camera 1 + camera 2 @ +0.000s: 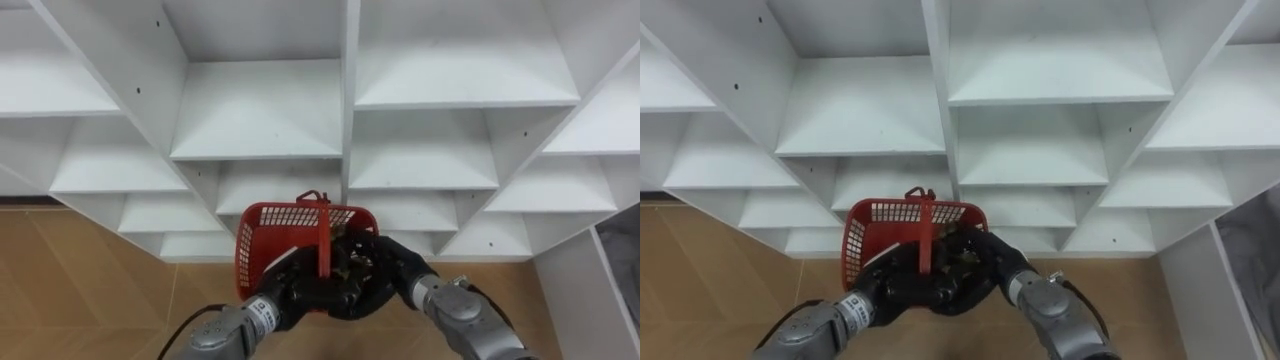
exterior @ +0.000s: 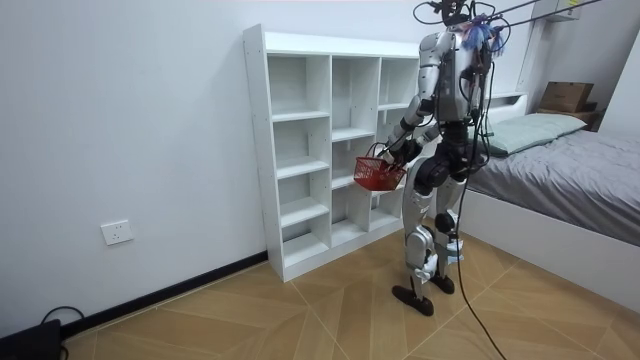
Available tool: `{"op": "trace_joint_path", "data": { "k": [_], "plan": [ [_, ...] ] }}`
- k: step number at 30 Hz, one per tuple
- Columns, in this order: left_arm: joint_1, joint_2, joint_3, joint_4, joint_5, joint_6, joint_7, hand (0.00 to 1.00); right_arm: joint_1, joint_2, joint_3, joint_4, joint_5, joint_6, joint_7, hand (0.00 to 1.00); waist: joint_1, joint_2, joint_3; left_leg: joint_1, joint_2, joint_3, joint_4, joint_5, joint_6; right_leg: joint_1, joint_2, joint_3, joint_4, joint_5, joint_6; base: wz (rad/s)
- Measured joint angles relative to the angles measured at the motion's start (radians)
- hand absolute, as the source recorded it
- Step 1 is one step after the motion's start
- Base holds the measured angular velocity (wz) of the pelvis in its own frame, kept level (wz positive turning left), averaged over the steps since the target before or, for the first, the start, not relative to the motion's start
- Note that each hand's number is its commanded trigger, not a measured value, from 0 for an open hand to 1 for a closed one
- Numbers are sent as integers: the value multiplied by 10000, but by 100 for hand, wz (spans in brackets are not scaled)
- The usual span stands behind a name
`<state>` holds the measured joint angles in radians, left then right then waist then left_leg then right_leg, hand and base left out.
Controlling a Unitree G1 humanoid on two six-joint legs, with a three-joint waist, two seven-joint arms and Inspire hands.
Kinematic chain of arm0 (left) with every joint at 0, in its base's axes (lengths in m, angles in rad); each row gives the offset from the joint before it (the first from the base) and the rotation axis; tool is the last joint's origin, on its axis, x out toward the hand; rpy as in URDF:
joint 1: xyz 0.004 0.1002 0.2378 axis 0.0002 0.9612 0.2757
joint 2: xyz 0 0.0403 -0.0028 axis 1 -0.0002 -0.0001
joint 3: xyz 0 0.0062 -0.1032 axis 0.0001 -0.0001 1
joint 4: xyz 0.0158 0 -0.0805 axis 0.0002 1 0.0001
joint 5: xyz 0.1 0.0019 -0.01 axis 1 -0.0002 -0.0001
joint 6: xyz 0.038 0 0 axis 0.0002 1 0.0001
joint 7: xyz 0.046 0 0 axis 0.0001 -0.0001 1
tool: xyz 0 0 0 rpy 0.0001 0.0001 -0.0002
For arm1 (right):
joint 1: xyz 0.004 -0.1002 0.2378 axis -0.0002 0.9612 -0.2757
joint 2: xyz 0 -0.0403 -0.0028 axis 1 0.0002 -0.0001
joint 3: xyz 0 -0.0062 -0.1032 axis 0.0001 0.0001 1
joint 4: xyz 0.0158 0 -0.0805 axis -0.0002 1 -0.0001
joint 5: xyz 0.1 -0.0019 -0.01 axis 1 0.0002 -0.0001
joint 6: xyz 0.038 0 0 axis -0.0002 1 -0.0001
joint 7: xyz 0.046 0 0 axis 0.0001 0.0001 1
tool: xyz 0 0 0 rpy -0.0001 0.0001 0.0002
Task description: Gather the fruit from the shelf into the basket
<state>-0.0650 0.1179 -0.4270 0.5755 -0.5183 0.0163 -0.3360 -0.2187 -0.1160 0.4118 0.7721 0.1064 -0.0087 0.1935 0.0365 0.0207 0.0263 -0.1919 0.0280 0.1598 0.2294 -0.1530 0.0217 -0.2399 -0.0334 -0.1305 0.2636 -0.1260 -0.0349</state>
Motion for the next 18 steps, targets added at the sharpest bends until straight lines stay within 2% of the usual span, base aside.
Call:
{"op": "trace_joint_path", "data": {
  "k": [18],
  "plan": [
    [-18, -7, 19, 155, 22, -6, 106, 100, 39, -46, 23, 25, 30, 7, 63, 0, -17, -3, 3, -27, 3, 3, 11, 1, 1, -4, -1, -1, -43, 0, 0, 0]
  ]
}}
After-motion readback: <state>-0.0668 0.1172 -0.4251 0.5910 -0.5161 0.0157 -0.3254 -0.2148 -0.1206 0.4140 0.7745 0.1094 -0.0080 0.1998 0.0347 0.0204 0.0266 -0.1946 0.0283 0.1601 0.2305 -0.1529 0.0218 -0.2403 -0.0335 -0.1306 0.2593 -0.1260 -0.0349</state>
